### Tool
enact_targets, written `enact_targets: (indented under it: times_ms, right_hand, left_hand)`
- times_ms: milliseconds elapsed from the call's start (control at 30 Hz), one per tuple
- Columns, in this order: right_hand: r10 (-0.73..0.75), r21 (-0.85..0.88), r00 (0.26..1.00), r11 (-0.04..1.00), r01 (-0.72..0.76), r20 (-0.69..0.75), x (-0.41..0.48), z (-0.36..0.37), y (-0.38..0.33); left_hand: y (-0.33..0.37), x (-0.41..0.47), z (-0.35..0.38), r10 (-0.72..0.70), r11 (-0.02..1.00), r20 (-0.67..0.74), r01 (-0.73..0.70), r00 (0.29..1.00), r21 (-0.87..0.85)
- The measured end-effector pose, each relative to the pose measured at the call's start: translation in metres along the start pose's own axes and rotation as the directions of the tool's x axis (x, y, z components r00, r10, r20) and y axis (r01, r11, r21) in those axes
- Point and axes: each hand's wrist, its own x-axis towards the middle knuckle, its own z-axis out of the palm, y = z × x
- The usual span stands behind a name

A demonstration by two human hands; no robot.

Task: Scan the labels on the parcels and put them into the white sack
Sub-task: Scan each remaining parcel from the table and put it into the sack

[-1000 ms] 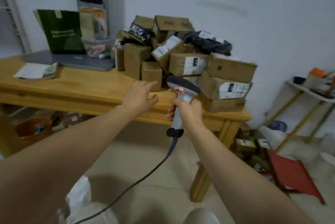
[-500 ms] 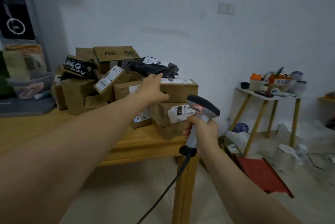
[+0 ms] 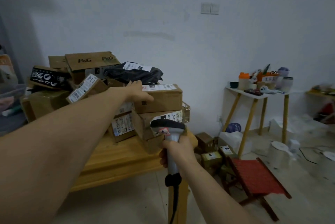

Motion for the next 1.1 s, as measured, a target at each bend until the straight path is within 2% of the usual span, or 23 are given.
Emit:
enact_targets:
  times_ms: [133,300,433,500,600,667,733,833,967,1100]
  right_hand:
    - [0.01,-0.005,1.0,1.0,-0.01,-0.005,0.008,0.001,0.0]
    - [0.035,0.0,0.999,0.999,-0.035,-0.015,0.013,0.002,0.006]
    - [0.05,-0.011,0.999,0.999,-0.05,-0.01,0.015,0.006,0.006]
    - [0.05,-0.015,0.999,0.999,-0.05,-0.018,0.016,0.007,0.005]
    - [0.048,-0.026,0.999,0.998,-0.049,-0.023,0.016,0.008,0.004]
    - [0.047,-0.028,0.999,0.998,-0.048,-0.027,0.015,0.008,0.004]
    - [0.044,-0.027,0.999,0.999,-0.045,-0.03,0.014,0.009,0.003]
    - [0.031,0.014,0.999,0.999,-0.031,-0.038,0.009,0.009,0.002]
    - [-0.005,0.131,0.997,0.991,0.016,-0.082,-0.006,0.013,0.003]
    - [-0.079,0.231,0.995,0.968,0.092,-0.068,-0.032,0.027,-0.013]
  left_hand:
    - [-0.003,0.01,0.002,0.021,0.996,0.012,-0.02,1.0,-0.087]
    - [-0.006,0.011,-0.002,-0.032,0.999,0.047,0.03,0.998,0.028]
    - [-0.008,0.01,-0.007,-0.022,0.991,0.039,0.016,0.999,0.13]
    - [-0.007,0.008,-0.01,-0.034,0.995,0.03,0.032,0.999,0.092]
    - [-0.008,0.004,-0.008,0.005,0.998,0.019,-0.004,1.0,-0.056]
    - [-0.009,0.0,-0.004,0.059,0.992,-0.047,-0.064,0.997,-0.112]
    - [-0.01,-0.008,-0.001,0.119,0.989,-0.178,-0.132,0.977,-0.064]
    - [-0.017,-0.028,0.004,0.156,0.98,-0.423,-0.195,0.892,-0.05]
    - [-0.037,-0.066,0.014,0.057,0.991,-0.658,-0.125,0.751,-0.057]
    - [-0.063,-0.103,0.02,-0.115,0.981,-0.698,-0.029,0.707,-0.191]
